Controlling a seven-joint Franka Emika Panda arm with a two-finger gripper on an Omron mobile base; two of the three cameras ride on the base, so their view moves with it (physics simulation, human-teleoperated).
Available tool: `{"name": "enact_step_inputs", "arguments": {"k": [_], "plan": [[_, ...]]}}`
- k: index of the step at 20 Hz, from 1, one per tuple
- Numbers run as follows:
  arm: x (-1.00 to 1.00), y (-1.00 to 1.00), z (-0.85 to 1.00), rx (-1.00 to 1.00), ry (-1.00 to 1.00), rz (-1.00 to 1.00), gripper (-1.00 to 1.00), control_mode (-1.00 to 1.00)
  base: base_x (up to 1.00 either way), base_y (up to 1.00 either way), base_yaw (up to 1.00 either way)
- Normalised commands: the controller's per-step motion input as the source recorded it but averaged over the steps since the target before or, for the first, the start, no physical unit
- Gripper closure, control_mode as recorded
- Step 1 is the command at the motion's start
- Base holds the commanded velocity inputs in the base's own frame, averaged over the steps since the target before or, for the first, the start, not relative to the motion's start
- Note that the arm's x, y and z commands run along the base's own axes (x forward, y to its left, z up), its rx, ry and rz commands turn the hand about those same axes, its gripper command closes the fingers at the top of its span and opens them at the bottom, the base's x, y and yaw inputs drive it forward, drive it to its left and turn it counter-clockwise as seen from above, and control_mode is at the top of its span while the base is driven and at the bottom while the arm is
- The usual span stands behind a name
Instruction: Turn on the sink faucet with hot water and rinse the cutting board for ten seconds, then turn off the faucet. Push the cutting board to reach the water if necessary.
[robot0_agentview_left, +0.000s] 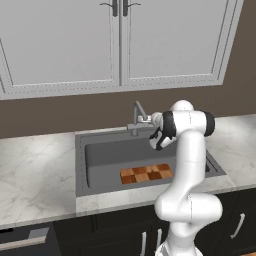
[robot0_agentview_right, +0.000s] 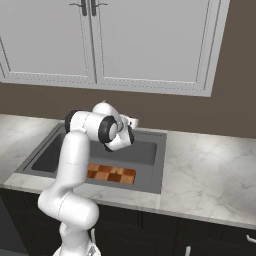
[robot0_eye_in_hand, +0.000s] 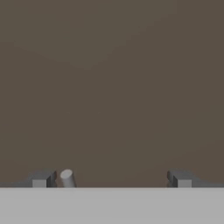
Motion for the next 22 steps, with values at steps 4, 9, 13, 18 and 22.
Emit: {"name": "enact_step_inputs", "arguments": {"k": [4,9,13,18,22], "plan": [[0.02,0.0,0.0,0.0,-0.02,0.0,-1.0,-1.0,0.0,0.0,0.0],[0.04,0.0,-0.02,0.0,-0.03,0.0,-1.0,-1.0,0.0,0.0,0.0],[0.01,0.0,-0.02,0.0,-0.03,0.0,-1.0,-1.0,0.0,0.0,0.0],[0.0,0.0,-0.05,0.0,-0.03,0.01,-1.0,-1.0,0.0,0.0,0.0],[0.0,0.0,-0.03,0.0,-0.02,0.03,-1.0,-1.0,0.0,0.0,0.0]]}}
